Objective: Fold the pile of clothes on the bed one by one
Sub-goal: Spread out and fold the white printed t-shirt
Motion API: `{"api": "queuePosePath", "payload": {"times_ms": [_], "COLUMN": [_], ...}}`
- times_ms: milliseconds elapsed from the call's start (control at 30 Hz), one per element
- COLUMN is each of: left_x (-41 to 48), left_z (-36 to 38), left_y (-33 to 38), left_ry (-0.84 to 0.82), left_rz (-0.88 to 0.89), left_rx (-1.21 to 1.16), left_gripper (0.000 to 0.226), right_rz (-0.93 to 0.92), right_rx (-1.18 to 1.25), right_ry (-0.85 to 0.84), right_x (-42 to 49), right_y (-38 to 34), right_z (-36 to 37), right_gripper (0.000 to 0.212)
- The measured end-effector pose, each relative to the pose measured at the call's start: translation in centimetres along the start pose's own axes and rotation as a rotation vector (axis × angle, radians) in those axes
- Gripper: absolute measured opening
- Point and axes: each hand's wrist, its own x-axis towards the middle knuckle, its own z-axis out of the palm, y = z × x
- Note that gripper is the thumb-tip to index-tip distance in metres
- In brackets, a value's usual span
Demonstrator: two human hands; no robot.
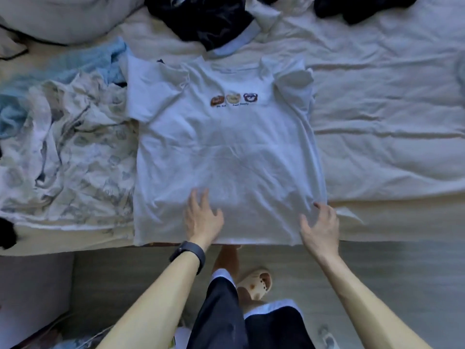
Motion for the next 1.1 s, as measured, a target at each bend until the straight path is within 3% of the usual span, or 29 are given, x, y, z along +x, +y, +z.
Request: {"api": "queuePosePath", "payload": {"times_ms": [100, 233, 400, 533, 567, 667, 733, 833, 867, 933, 967, 1033, 1100], "left_x": [3.8, 10.7, 20.0, 23.5, 23.7, 24.2, 24.2, 24.0, 23.9, 23.8, 23.7, 23.7, 24.1], "left_z": [-0.7, -2.2, -2.9, -1.4, -1.1, -0.7, -0.9, -1.5, -1.5, -2.0, -2.0, -2.4, -2.6], "left_y": [7.5, 14.4, 18.5, 18.1, 18.0, 17.9, 18.3, 19.7, 20.2, 22.1, 23.3, 26.2, 29.8], "left_ry": [0.025, 0.042, 0.041, -0.019, -0.022, 0.013, -0.012, -0.113, -0.114, -0.130, -0.159, -0.138, -0.031], "left_rz": [0.346, 0.565, 0.732, 0.713, 0.703, 0.706, 0.678, 0.619, 0.595, 0.516, 0.477, 0.396, 0.424], "left_rx": [0.257, 0.459, 0.627, 0.671, 0.670, 0.646, 0.614, 0.639, 0.646, 0.687, 0.715, 0.668, 0.538], "left_gripper": [0.067, 0.071, 0.070, 0.067, 0.067, 0.067, 0.068, 0.068, 0.068, 0.066, 0.064, 0.055, 0.051], "right_rz": [-0.232, -0.358, -0.298, -0.005, 0.021, -0.002, -0.001, 0.167, 0.227, 0.340, 0.389, 0.431, 0.441], "right_rx": [-0.073, -0.156, -0.028, 0.166, 0.152, 0.302, 0.644, 1.042, 1.073, 1.071, 1.119, 1.260, 1.335], "right_ry": [0.041, 0.030, 0.124, 0.006, -0.035, 0.057, 0.209, 0.254, 0.191, 0.077, 0.032, -0.086, -0.261], "right_x": [4.3, 11.5, 22.2, 30.1, 31.3, 33.9, 34.2, 33.1, 32.7, 32.6, 32.8, 33.2, 33.7], "right_y": [-5.3, -10.9, -17.7, -21.6, -22.1, -21.3, -19.4, -14.7, -13.2, -10.9, -10.4, -10.1, -9.8], "right_z": [-0.4, -0.8, -2.9, -5.1, -5.4, -7.3, -9.2, -10.7, -10.5, -10.0, -10.1, -10.9, -11.8], "right_gripper": [0.055, 0.065, 0.091, 0.117, 0.108, 0.031, 0.019, 0.020, 0.020, 0.047, 0.050, 0.018, 0.021]}}
